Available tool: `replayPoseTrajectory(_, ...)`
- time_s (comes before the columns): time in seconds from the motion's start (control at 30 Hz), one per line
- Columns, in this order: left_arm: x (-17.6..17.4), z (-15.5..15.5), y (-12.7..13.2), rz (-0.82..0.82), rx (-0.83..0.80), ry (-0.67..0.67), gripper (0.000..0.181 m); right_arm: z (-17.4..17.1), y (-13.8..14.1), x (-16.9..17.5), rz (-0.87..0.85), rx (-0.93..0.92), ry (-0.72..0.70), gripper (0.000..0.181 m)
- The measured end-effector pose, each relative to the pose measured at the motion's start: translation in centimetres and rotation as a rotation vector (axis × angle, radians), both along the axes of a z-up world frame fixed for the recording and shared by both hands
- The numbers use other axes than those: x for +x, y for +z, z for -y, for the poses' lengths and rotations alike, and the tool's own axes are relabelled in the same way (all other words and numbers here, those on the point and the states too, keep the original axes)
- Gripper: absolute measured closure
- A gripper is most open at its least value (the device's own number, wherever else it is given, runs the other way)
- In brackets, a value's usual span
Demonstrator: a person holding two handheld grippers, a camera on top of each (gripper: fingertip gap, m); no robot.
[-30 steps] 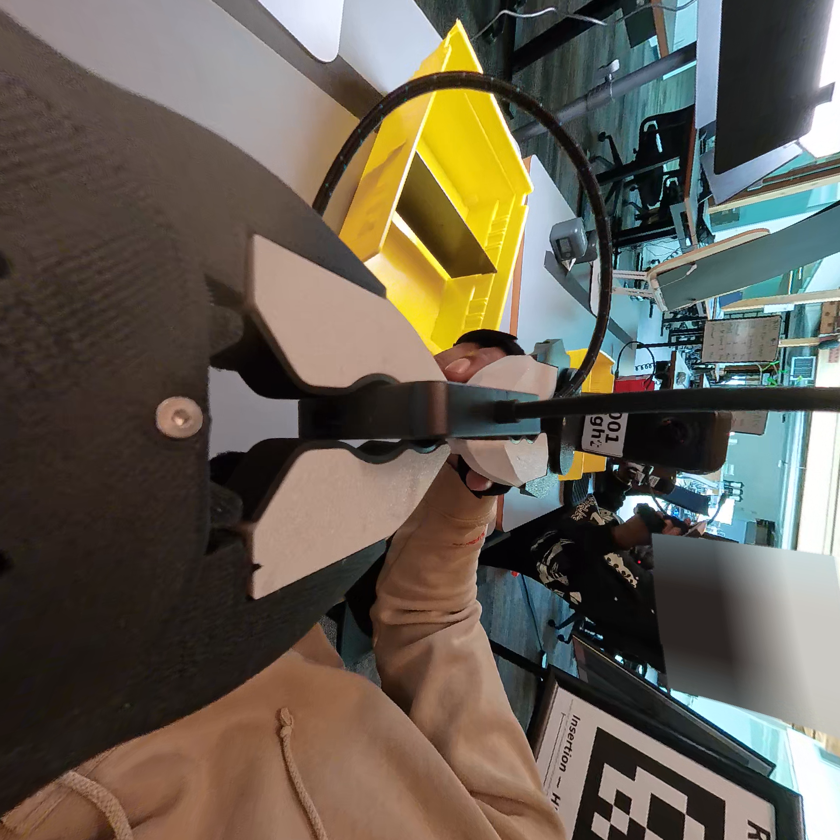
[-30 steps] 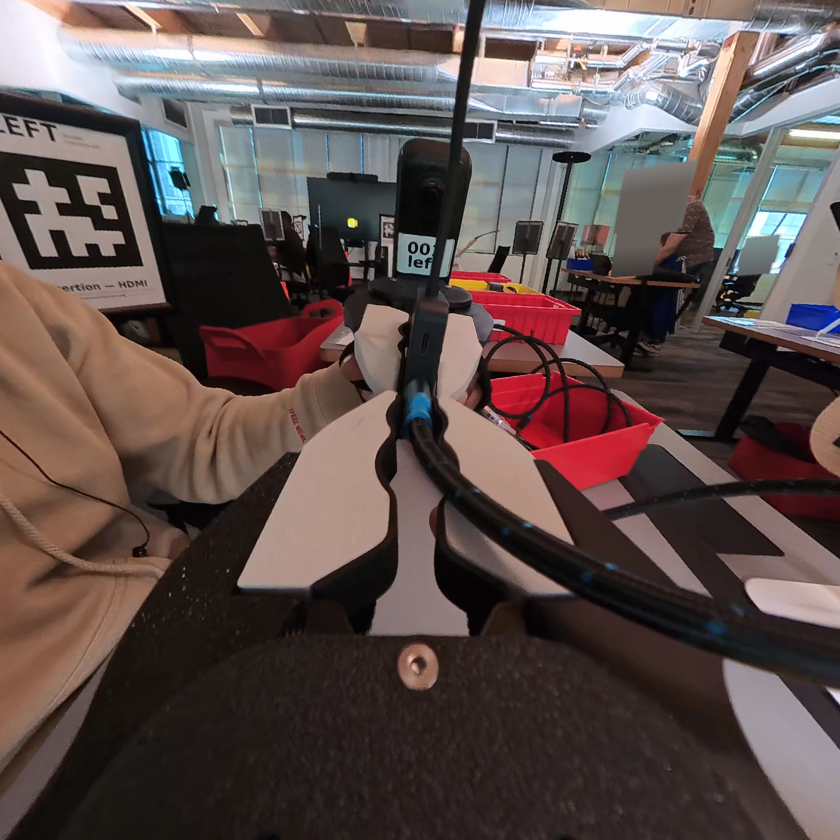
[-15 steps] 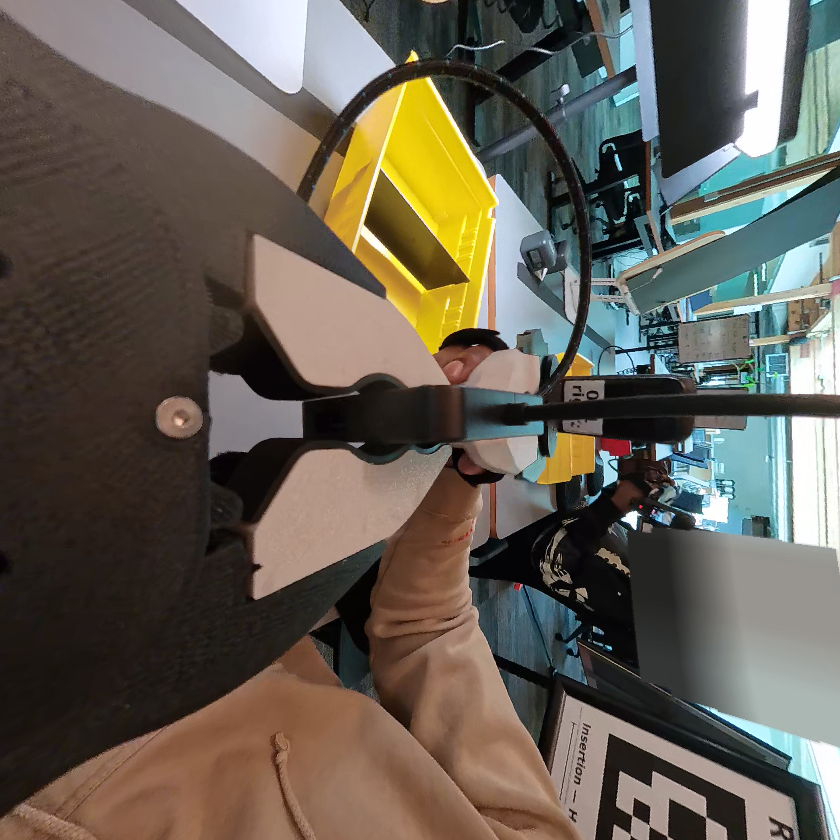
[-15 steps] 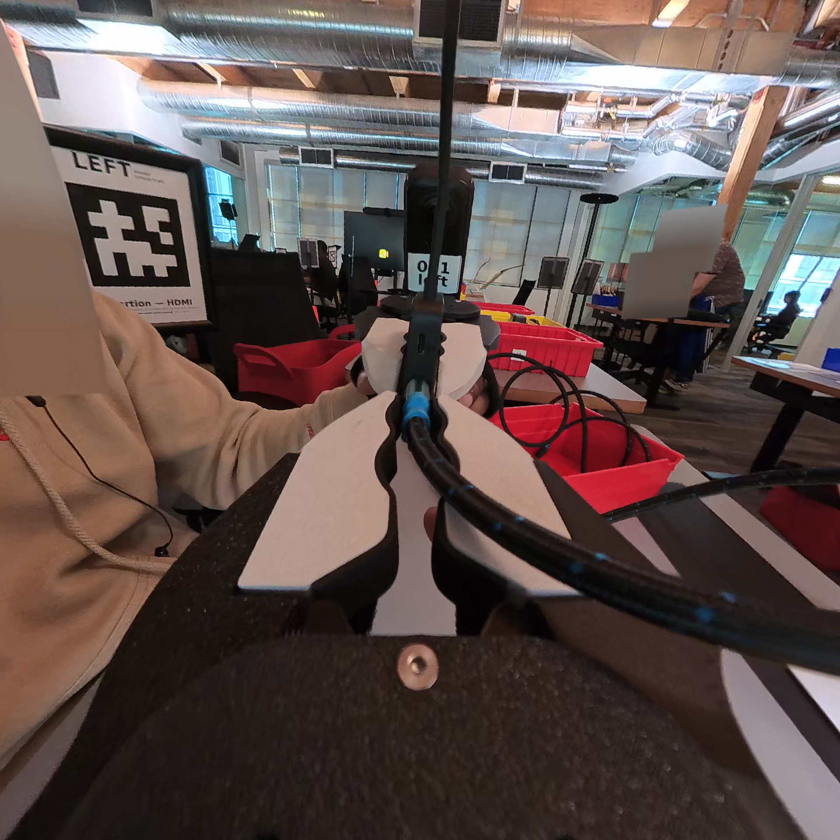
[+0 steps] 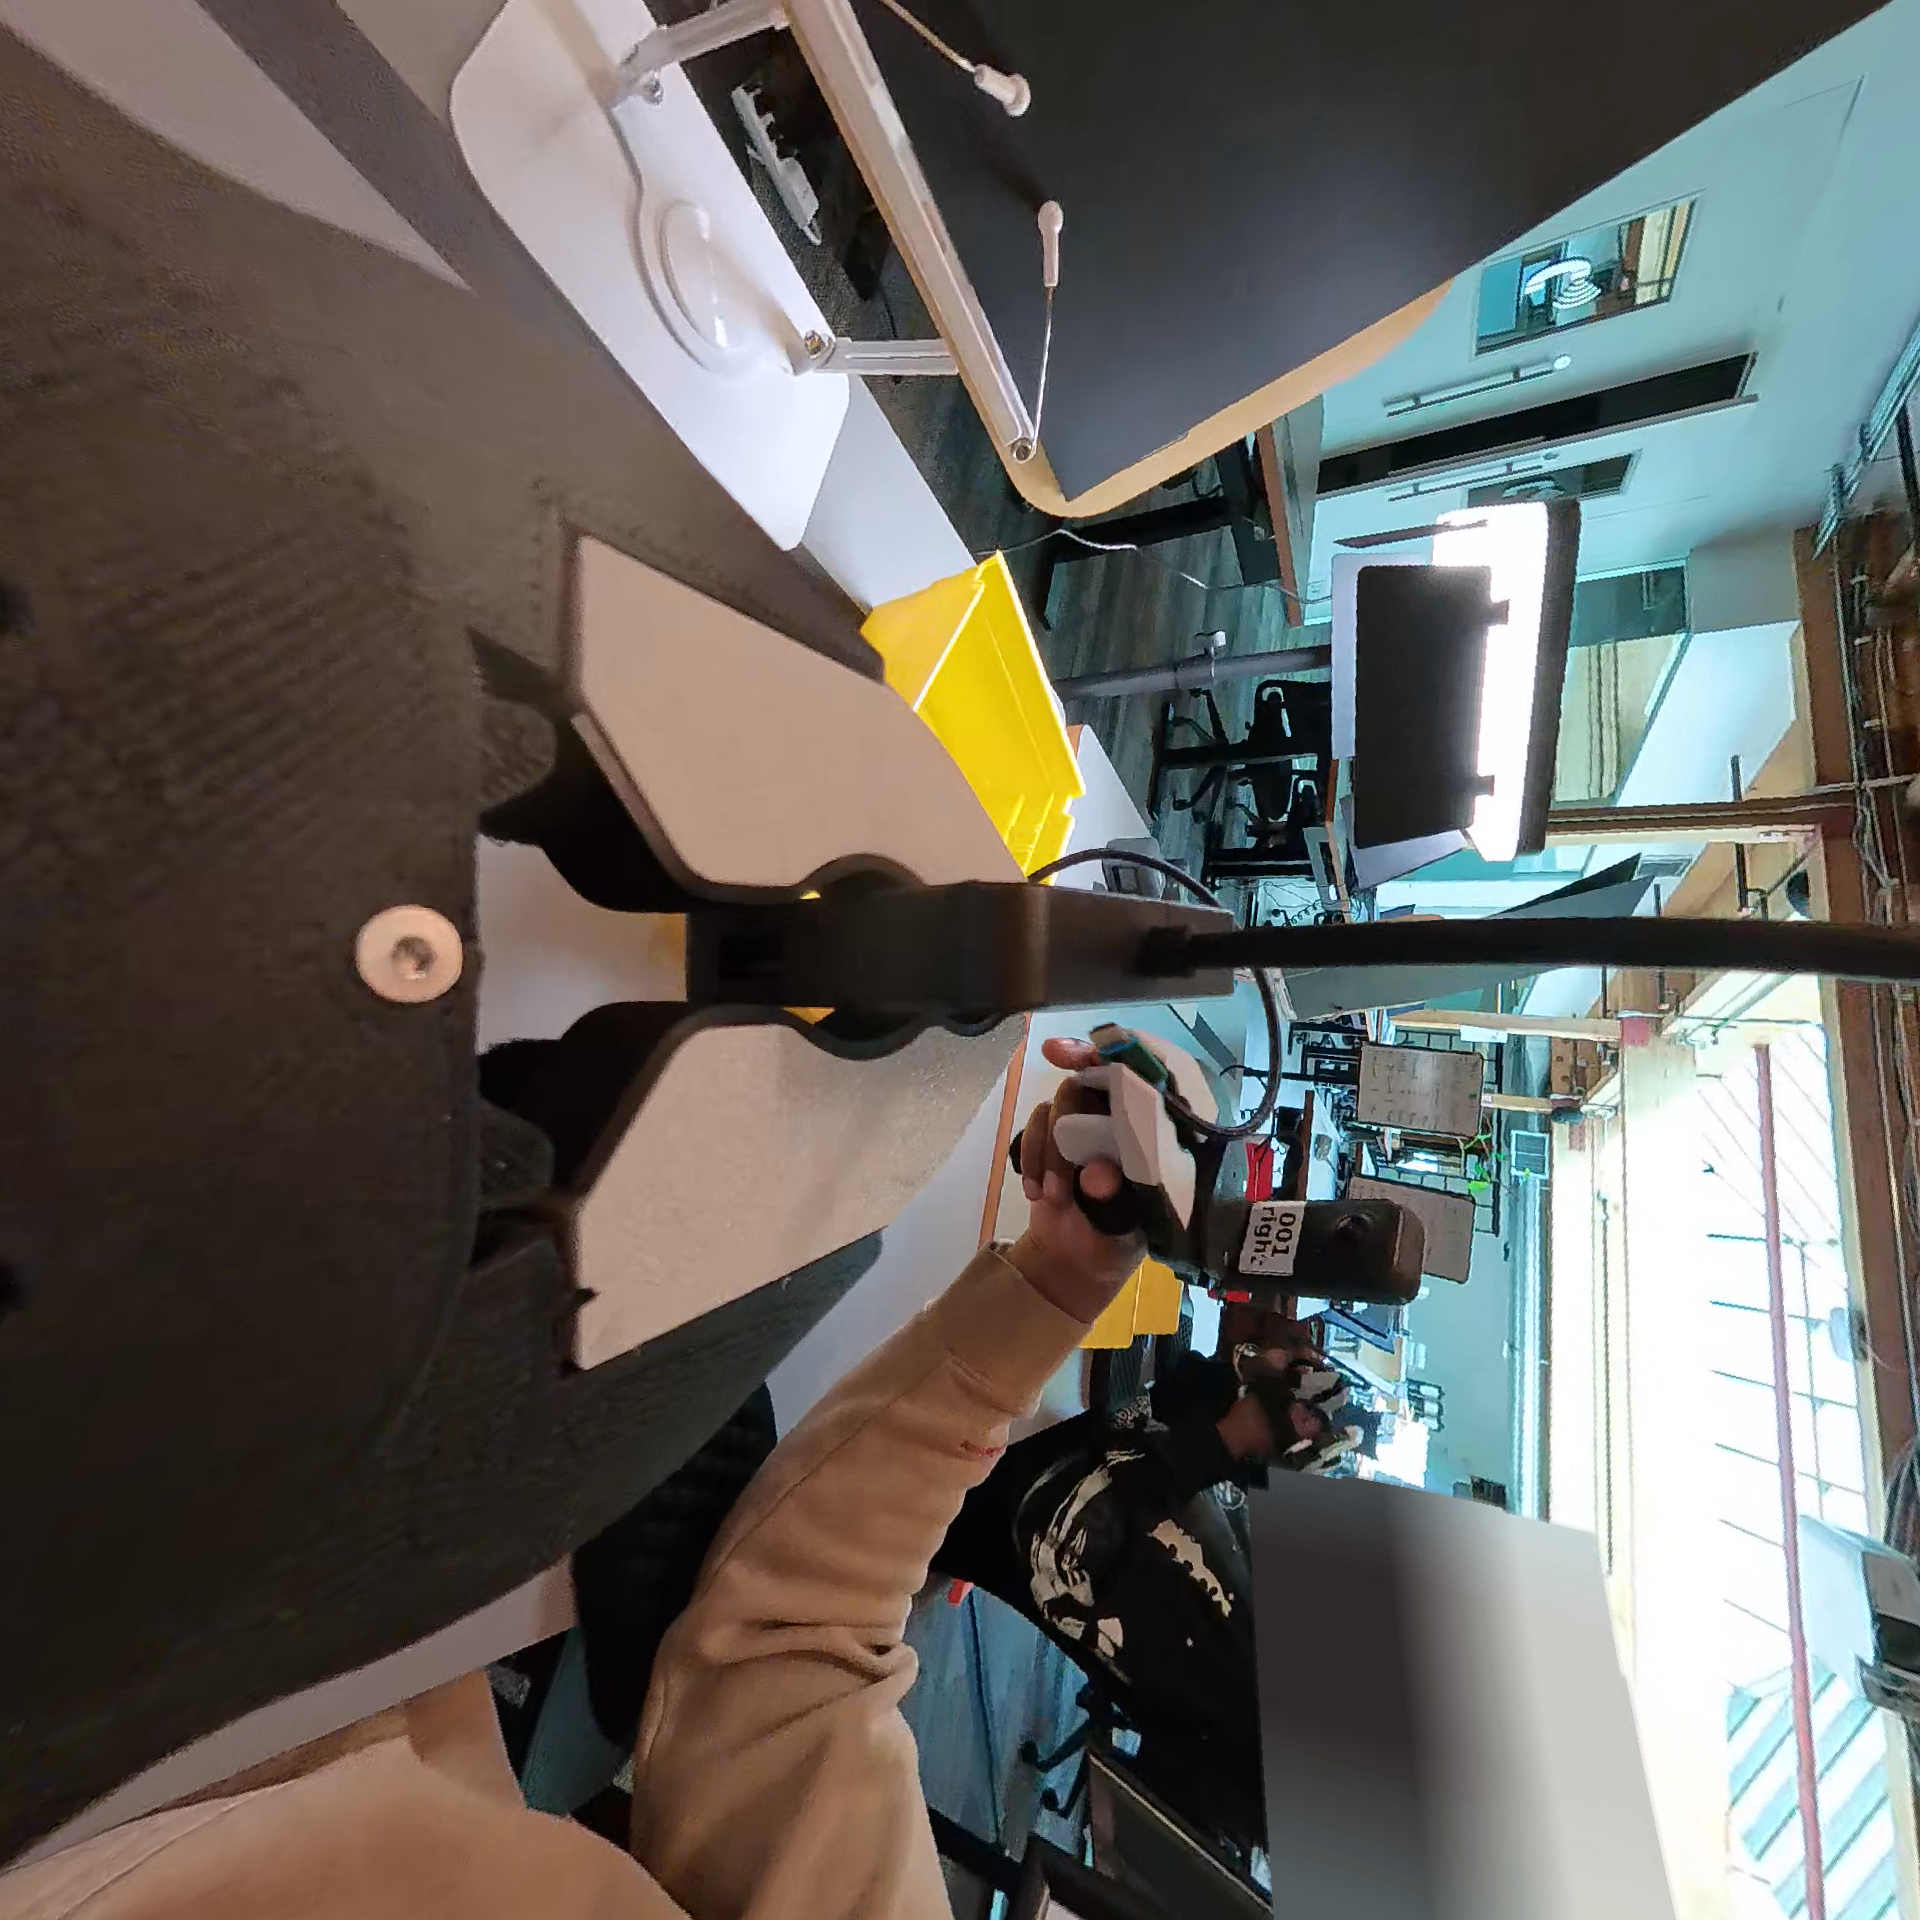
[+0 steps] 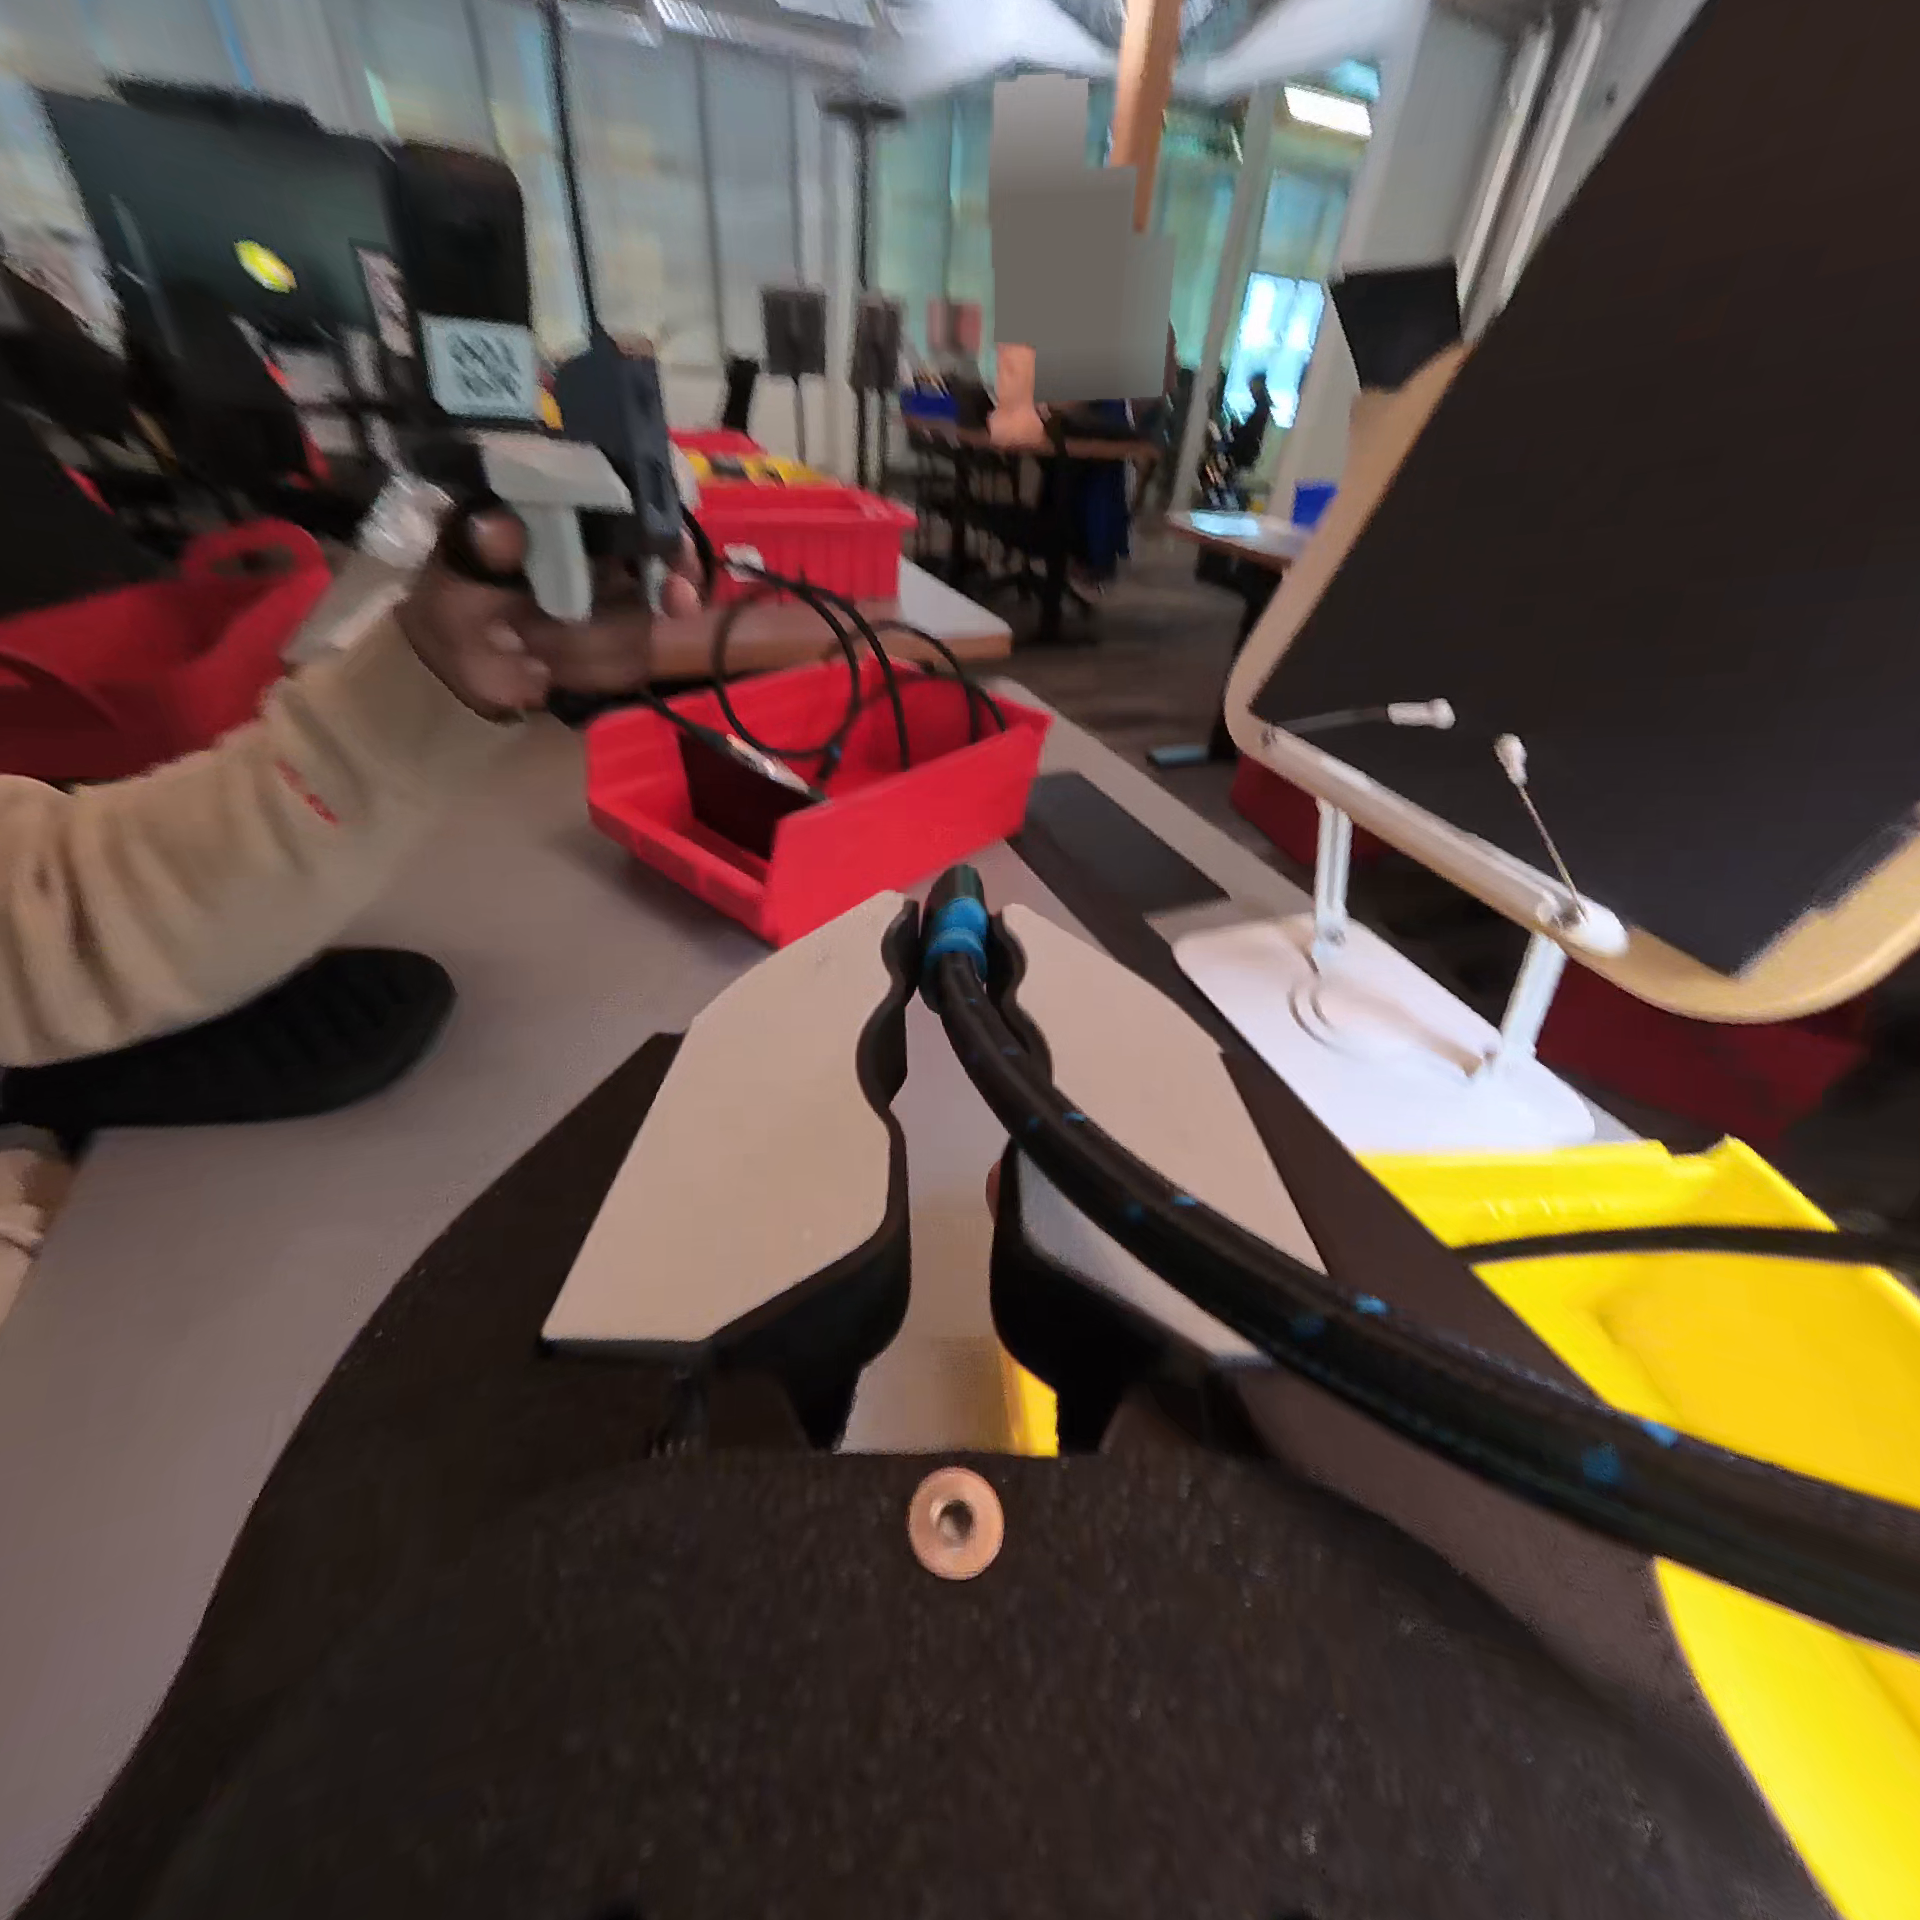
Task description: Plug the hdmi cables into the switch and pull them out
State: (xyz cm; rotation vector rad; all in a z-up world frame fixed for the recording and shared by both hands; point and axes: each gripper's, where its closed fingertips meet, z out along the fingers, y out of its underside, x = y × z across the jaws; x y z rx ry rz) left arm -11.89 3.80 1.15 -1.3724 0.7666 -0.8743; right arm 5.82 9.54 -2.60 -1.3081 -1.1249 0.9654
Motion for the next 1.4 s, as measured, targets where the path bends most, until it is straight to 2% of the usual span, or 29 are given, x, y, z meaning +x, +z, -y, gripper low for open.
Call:
replayPoseTrajectory(0.27, 0.0, -0.9, -0.7, 0.010, -0.048, 0.021, 0.167, -5.0, -7.3, 1.8, 0.477, -0.059, -0.361, 0.169)
replayPoseTrajectory(0.4, 0.4, -1.0, -1.2, -0.004, -0.063, 0.016, 0.167, -6.6, -13.3, 3.1, 0.842, -0.091, -0.488, 0.169)
replayPoseTrajectory(0.5, 1.0, -0.9, -1.5, -0.022, -0.066, 0.012, 0.166, -7.3, -18.1, 4.4, 1.120, -0.105, -0.537, 0.169)
replayPoseTrajectory(0.57, 1.6, -0.8, -1.6, -0.032, -0.065, 0.006, 0.167, -7.2, -19.9, 4.2, 1.206, -0.093, -0.514, 0.169)
replayPoseTrajectory(0.93, 3.0, -0.7, -2.4, -0.061, -0.069, -0.014, 0.167, -7.2, -19.9, 3.8, 1.227, -0.051, -0.519, 0.169)
replayPoseTrajectory(0.97, 3.0, -0.7, -2.3, -0.061, -0.068, -0.014, 0.167, -7.2, -19.7, 3.7, 1.216, -0.039, -0.519, 0.164)
replayPoseTrajectory(1.03, 3.0, -0.7, -2.3, -0.061, -0.068, -0.015, 0.166, -7.2, -19.1, 3.4, 1.190, -0.035, -0.527, 0.142)
replayPoseTrajectory(1.1, 3.0, -0.7, -2.4, -0.060, -0.070, -0.016, 0.166, -7.1, -18.3, 3.1, 1.159, -0.030, -0.531, 0.132)
replayPoseTrajectory(1.3, 3.1, -0.8, -2.6, -0.064, -0.078, -0.019, 0.166, -6.7, -15.9, 2.6, 1.079, 0.004, -0.538, 0.131)
replayPoseTrajectory(1.4, 3.2, -0.9, -2.8, -0.069, -0.082, -0.020, 0.166, -6.5, -14.2, 1.3, 0.964, 0.024, -0.513, 0.132)
